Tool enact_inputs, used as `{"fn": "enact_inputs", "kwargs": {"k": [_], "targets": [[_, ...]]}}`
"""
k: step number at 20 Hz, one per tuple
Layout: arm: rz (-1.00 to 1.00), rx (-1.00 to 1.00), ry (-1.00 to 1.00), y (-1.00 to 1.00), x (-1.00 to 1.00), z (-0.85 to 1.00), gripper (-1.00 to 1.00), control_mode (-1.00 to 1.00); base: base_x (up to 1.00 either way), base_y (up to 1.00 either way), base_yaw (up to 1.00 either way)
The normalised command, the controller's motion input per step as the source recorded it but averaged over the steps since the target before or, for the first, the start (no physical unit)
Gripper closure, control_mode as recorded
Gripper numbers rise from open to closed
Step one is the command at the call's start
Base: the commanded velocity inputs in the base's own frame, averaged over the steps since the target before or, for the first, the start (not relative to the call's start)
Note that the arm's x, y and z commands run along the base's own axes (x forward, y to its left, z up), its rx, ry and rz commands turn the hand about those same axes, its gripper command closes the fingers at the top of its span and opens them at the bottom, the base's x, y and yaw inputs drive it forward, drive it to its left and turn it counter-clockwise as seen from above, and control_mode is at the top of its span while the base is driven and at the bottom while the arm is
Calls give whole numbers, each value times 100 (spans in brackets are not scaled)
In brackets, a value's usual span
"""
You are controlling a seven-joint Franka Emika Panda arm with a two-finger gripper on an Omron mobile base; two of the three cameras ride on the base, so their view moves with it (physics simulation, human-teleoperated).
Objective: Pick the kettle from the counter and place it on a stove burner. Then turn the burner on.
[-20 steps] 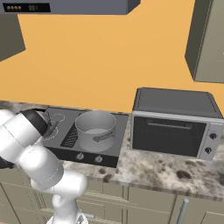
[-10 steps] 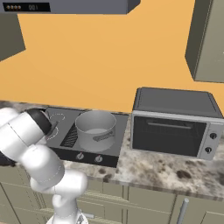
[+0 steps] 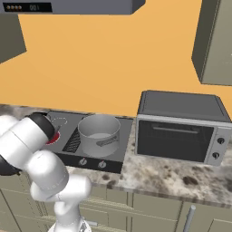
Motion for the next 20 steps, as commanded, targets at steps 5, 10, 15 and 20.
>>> {"fn": "enact_inputs", "kwargs": {"k": [5, 10, 15, 20], "targets": [[57, -5, 0, 2, -62, 0, 100, -100, 0, 0, 0], [49, -2, 0, 0, -44, 0, 100, -100, 0, 0, 0], [52, -3, 0, 3, -38, 0, 100, -100, 0, 0, 0], [43, -8, -1, 24, -26, 3, 100, -100, 0, 0, 0]]}}
